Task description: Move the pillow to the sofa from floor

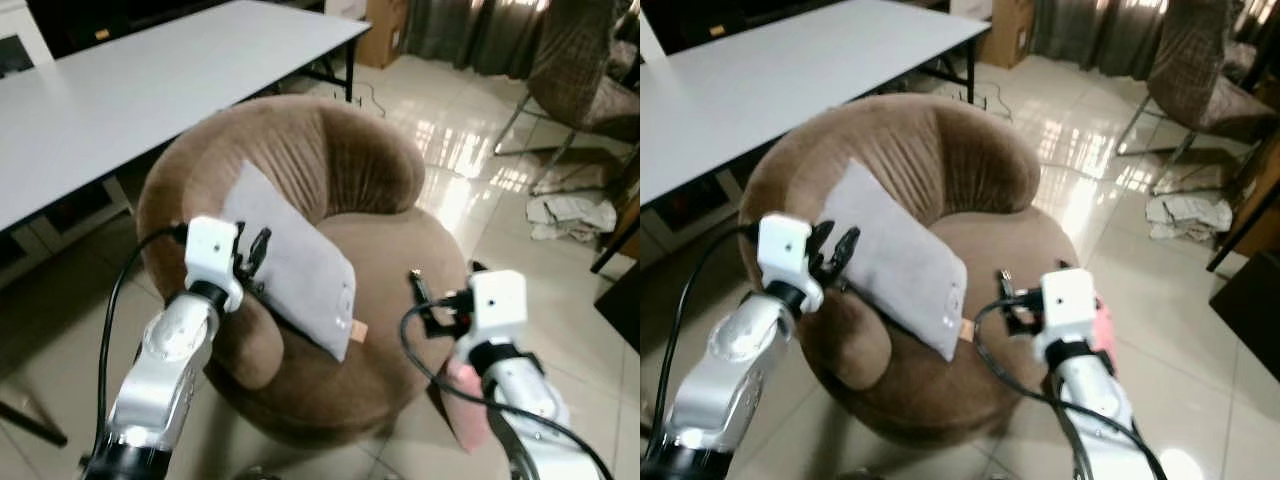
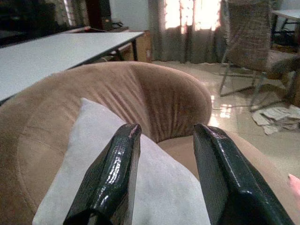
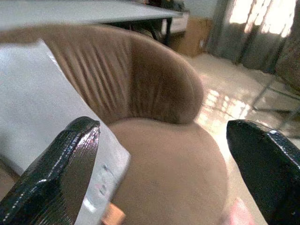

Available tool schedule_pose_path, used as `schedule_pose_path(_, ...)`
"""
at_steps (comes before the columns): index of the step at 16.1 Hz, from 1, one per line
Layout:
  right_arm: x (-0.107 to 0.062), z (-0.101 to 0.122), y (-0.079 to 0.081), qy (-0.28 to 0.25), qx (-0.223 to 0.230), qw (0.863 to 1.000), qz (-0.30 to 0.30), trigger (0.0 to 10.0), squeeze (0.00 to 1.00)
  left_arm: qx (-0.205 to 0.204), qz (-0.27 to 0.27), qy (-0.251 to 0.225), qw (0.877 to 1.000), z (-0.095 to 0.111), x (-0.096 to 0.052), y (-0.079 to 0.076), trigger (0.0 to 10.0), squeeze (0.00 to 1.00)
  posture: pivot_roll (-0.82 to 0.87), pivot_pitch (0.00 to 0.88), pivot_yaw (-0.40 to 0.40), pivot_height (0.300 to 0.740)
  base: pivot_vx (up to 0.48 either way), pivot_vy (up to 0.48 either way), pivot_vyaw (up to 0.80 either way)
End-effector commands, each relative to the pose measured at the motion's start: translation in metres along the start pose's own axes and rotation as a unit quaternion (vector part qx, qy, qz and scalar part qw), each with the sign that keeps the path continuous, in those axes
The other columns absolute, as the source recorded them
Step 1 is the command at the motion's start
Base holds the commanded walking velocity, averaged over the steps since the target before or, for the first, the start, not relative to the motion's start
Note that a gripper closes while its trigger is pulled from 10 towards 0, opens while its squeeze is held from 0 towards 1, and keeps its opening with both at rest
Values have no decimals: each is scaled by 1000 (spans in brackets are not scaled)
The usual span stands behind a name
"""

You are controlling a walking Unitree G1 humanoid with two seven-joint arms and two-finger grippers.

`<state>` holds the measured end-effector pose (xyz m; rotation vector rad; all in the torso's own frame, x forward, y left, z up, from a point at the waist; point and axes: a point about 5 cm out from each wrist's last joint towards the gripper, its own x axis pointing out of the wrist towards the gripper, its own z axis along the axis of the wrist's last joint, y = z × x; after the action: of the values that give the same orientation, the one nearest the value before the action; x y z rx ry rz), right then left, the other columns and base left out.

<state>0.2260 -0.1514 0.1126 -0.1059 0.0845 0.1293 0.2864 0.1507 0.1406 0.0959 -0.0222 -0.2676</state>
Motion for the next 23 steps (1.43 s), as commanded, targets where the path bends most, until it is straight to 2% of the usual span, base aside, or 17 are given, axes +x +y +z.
schedule_pose_path(1, 2, -2, 5, 18, -10, 1000, 14, 10000, 0, 12, 32, 18, 999, -4, -1, 11, 10000, 0, -57, 0, 33, 740, 0, -379, 0)
schedule_pose_path(4, 2, -12, 5, 46, -26, 998, 34, 10000, 0, 13, 40, 16, 999, -3, 4, 11, 10000, 0, -59, 0, 35, 740, 0, -377, 0)
schedule_pose_path(12, 7, -22, -5, 62, -31, 997, 29, 10000, 0, 22, 43, 20, 999, -4, 8, 8, 10000, 0, -63, 0, 41, 740, 0, -382, 0)
schedule_pose_path(23, 11, -30, -9, 62, -43, 997, 29, 10000, 0, 29, 43, 21, 998, -5, 9, 6, 10000, 0, -62, 0, 44, 740, 0, -429, 748)
